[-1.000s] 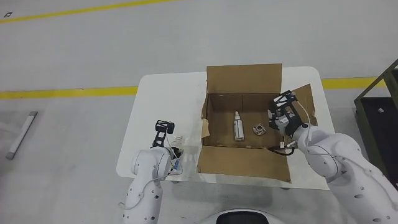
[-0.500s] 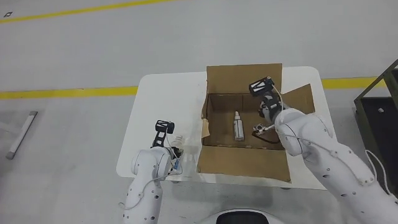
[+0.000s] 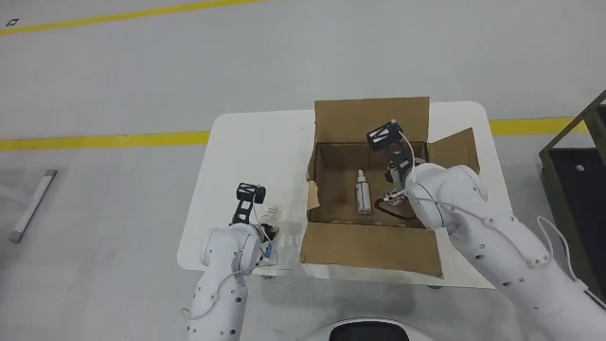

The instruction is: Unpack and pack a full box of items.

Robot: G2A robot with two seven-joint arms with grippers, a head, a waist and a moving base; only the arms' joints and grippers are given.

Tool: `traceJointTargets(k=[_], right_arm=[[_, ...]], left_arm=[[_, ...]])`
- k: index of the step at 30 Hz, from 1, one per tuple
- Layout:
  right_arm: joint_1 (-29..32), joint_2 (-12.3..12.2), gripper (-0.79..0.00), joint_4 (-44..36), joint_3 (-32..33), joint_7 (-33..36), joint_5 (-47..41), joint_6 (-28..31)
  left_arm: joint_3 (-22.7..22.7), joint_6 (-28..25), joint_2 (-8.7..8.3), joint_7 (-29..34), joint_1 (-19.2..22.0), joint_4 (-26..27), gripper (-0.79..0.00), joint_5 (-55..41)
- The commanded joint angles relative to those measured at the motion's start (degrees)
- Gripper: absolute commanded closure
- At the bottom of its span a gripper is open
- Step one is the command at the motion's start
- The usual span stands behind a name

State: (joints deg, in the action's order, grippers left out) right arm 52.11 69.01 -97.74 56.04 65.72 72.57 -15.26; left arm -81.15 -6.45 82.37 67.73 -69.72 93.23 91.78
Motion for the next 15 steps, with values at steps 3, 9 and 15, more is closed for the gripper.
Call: traceJointTargets(k=[3, 9, 15], right_arm=[[-0.80, 1.02, 0.000, 2.96, -2.81, 0.89, 0.15, -1.52], [-8.16, 5.34, 0.000, 13.58, -11.47, 1.04, -2.47, -8.60], [-15.35, 9.57, -0.336, 24.58, -17.40, 2.69, -4.63, -11.60]], left_arm=[[0.00, 0.00, 0.00, 0.00, 0.00, 0.00, -0.785, 0.00], [0.00, 0.00, 0.00, 0.00, 0.00, 0.00, -0.785, 0.00], [0.00, 0.00, 0.00, 0.00, 0.00, 0.00, -0.785, 0.00]])
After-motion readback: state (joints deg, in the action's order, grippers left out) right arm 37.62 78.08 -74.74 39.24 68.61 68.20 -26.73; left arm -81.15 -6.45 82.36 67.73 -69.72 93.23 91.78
